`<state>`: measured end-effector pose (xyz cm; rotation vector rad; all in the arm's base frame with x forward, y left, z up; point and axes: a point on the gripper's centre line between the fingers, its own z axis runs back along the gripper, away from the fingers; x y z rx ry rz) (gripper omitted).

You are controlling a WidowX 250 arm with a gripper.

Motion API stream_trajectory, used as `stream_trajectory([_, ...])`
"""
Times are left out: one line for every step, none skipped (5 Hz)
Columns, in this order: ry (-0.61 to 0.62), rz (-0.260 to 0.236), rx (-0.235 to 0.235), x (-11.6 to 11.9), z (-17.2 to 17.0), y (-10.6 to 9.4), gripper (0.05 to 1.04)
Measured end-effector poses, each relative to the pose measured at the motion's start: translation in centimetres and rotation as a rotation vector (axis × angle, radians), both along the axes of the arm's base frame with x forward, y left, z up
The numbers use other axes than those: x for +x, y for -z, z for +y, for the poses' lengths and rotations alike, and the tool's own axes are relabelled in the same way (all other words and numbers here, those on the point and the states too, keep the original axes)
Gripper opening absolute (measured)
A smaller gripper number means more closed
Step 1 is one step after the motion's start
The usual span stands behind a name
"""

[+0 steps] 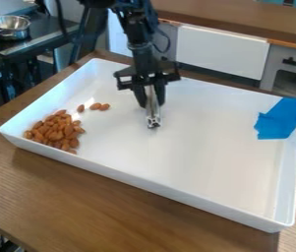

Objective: Sweep into pile

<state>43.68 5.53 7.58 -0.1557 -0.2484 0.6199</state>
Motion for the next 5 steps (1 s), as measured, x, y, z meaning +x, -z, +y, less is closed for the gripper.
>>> stream_trajectory([-0.206, -0.031, -0.05, -0.1, 0.7, -0.3, 0.38])
stream_trajectory([-0.418, -0.043, -0.09, -0.1, 1.7, 0.3, 0.38])
stream_trajectory([-0.467, -0.044, -0.1, -0.1, 2.1, 0.2, 0.38])
stream_trajectory([-0.48, -0.053, -0.128, 0.2, 1.8, -0.2, 0.38])
stream_trajectory([-0.48, -0.083, -0.199, 0.2, 0.8, -3.3, 0.38])
